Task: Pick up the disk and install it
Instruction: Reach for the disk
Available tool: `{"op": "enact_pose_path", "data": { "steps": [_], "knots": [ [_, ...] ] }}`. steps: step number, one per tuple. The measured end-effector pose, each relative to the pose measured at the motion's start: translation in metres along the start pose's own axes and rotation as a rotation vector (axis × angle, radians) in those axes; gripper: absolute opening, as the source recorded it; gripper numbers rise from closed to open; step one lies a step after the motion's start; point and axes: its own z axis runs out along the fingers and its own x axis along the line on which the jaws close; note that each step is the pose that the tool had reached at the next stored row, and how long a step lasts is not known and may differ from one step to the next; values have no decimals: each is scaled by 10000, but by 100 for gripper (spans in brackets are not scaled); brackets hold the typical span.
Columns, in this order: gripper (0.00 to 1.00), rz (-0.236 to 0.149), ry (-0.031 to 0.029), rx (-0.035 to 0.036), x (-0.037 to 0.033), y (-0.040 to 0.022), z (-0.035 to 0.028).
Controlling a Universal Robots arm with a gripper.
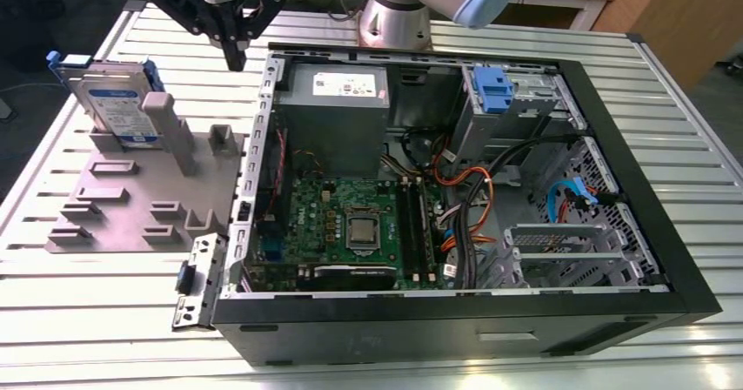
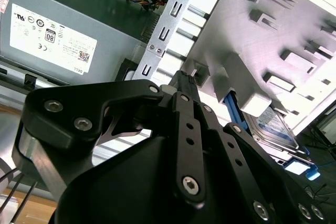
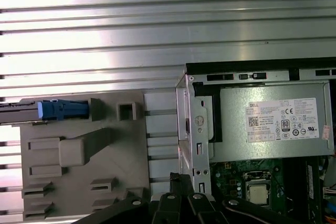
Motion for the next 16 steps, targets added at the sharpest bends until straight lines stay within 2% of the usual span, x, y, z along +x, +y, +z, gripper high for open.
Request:
{"op": "enact_pose_path", "data": {
  "steps": [5,11,16],
  "knots": [
    [11,0,0,0,1,0,0],
    [11,0,0,0,56,-4,-1],
    [11,0,0,0,68,-5,-2]
  ]
}}
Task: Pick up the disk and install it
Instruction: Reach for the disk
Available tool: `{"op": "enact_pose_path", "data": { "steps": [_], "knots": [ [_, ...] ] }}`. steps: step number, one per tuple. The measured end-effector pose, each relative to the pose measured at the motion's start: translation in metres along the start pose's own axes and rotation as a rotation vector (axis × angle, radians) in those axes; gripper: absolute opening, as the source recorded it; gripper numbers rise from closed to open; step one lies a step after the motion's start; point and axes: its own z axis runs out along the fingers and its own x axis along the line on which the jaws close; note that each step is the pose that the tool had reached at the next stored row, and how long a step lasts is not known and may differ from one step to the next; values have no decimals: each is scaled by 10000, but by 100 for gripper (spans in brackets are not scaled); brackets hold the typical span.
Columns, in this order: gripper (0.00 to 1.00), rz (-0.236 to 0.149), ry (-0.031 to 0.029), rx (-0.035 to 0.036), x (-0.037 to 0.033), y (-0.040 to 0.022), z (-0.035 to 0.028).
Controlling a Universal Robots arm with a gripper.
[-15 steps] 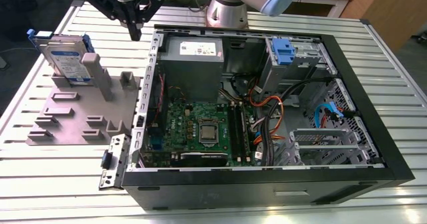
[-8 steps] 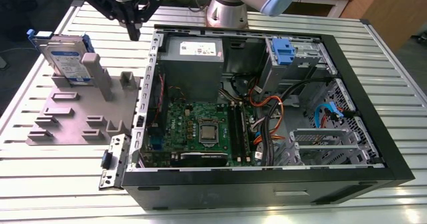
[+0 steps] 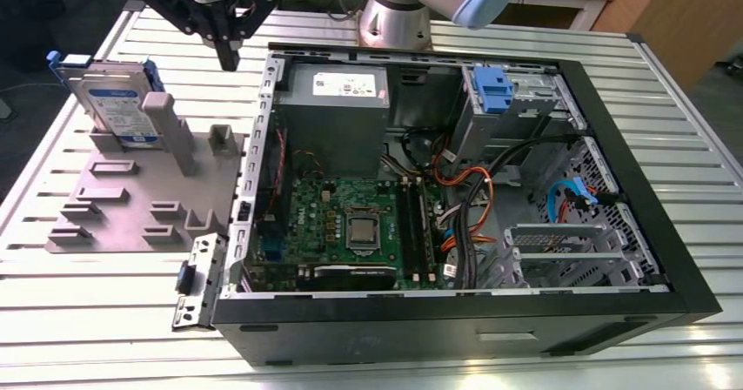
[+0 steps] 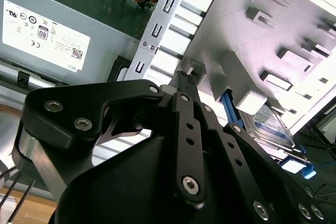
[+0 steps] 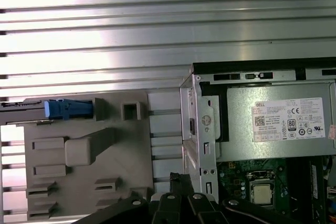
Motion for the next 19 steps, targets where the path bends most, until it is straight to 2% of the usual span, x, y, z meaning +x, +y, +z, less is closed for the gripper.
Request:
{"op": "enact_pose_path", "data": {
  "steps": [11,19],
  "knots": [
    [11,1,2,0,54,-4,1],
    [11,4,6,0,184,-6,5]
  ]
}}
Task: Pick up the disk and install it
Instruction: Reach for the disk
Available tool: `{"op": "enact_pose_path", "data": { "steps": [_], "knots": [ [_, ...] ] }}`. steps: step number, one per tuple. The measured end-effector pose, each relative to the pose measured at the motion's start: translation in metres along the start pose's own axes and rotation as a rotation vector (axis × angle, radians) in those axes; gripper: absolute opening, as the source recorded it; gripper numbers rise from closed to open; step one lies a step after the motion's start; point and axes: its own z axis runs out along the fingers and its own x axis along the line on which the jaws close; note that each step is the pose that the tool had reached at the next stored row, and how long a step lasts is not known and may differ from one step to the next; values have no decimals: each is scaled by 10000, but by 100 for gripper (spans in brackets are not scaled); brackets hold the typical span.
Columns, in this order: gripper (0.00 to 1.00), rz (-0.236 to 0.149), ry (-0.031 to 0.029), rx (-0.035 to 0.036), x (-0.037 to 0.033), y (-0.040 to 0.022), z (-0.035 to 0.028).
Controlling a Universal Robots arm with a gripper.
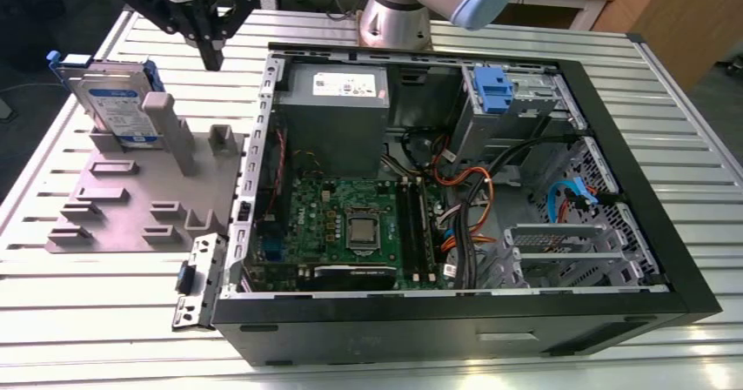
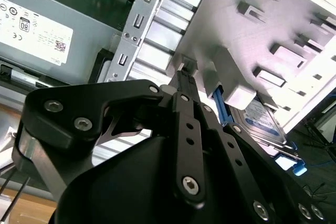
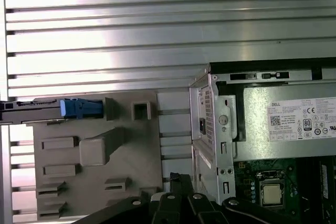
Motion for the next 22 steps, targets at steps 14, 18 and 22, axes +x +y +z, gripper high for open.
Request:
{"op": "enact_pose_path", "data": {
  "steps": [14,18,22],
  "knots": [
    [11,12,12,0,129,25,4],
    [11,14,12,0,145,24,4],
    [11,13,12,1,160,23,4]
  ]
}}
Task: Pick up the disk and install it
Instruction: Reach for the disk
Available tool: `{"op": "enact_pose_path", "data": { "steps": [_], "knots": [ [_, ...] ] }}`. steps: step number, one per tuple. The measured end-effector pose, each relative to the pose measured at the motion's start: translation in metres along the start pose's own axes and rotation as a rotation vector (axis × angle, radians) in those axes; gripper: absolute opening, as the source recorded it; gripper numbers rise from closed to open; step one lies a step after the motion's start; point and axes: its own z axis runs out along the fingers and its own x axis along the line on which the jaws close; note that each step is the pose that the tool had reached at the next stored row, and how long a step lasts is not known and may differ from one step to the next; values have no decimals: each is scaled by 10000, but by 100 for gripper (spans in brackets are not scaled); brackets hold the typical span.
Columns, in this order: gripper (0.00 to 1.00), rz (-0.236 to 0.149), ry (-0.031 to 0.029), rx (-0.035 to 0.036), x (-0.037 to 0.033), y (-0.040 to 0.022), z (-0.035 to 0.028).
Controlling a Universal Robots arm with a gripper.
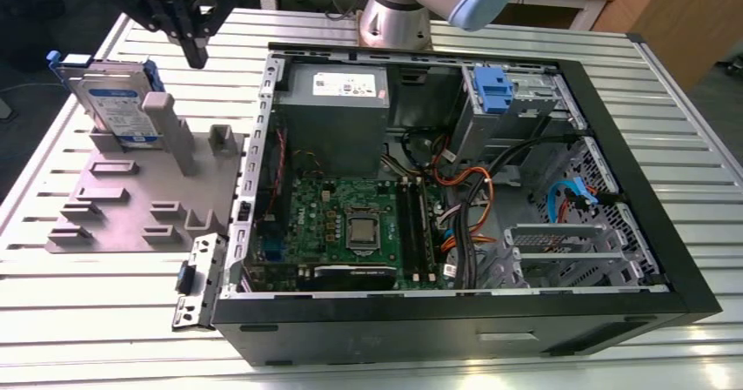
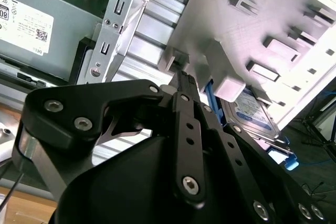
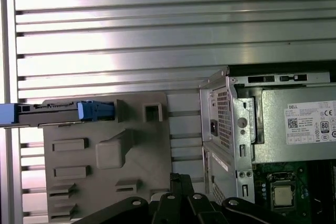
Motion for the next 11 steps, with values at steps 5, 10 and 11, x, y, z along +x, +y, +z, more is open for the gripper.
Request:
{"op": "enact_pose_path", "data": {
  "steps": [5,10,11],
  "knots": [
    [11,-1,2,-1,17,-2,5],
    [11,0,2,0,25,-2,4],
    [11,-1,3,0,27,-2,4]
  ]
}}
